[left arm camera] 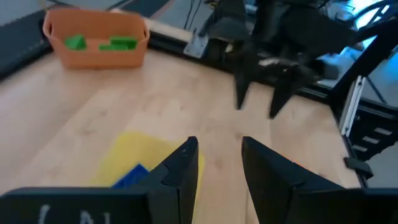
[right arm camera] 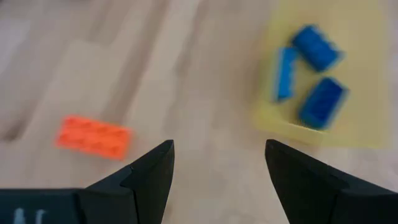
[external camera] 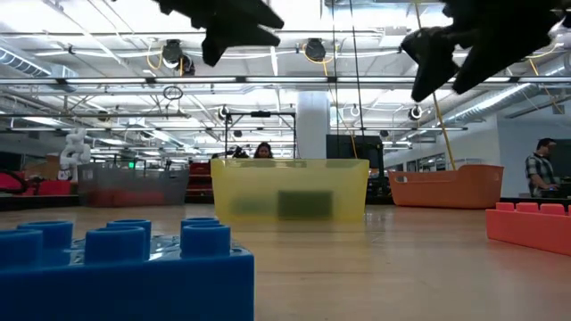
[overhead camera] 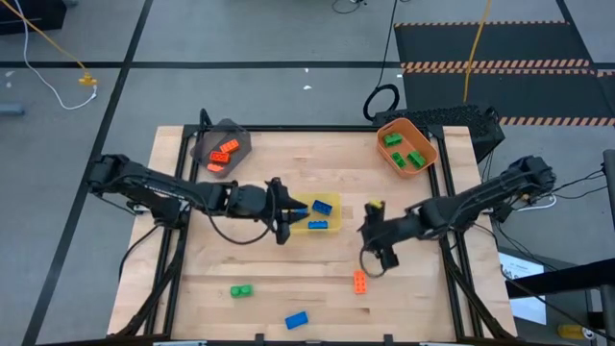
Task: Sort & place blocks by color
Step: Put the orange game piece into the black bin
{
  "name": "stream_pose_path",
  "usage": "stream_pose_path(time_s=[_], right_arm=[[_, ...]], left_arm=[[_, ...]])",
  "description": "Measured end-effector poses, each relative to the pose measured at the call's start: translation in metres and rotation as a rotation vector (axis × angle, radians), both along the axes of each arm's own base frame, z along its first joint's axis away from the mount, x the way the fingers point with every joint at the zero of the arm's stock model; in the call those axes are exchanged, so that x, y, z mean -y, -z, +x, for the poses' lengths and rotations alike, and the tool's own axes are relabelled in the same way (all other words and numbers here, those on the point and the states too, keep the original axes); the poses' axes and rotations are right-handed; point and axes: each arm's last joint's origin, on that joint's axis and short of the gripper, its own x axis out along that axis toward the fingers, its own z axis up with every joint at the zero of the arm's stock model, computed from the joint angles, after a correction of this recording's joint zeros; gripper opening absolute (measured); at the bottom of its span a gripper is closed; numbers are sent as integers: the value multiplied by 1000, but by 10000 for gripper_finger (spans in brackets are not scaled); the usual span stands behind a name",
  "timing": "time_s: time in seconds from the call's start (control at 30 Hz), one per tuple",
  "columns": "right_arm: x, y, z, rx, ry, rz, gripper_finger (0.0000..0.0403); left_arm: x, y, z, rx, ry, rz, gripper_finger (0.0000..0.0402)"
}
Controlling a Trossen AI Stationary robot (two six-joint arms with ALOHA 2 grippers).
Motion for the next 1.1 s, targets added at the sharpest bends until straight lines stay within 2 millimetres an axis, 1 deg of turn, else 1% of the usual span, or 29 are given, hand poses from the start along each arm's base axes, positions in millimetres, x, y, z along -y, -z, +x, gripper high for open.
stream_pose_path(time_s=[0.1,0.23,0.37,0.47,0.57,0.7,0.8,0.87,0.93,1.03,1.1], right_arm=[[-15,-6,15,-98,-46,-37,242],[-37,-11,37,-236,-119,-45,242],[-54,-8,54,-374,-152,-33,242],[-64,-2,62,-453,-116,-10,242],[-69,8,69,-504,48,74,242],[-69,18,69,-581,423,184,242],[-68,19,67,-621,695,281,242],[-70,19,67,-611,853,346,242],[-74,19,68,-596,950,402,242],[-82,18,70,-566,1044,490,242],[-85,18,71,-550,1096,545,242]], left_arm=[[5,13,-4,-24,-10,-23,124],[10,21,-8,-15,-10,-57,124],[17,22,-9,-5,19,-49,124],[21,22,-10,2,46,-19,124],[22,20,-9,12,68,14,124],[16,16,-10,19,66,62,124],[8,10,-10,39,51,89,124],[3,6,-12,54,43,104,124],[-2,0,-13,80,43,104,124],[-6,-5,-18,85,74,99,124],[-8,-7,-24,56,93,110,124]])
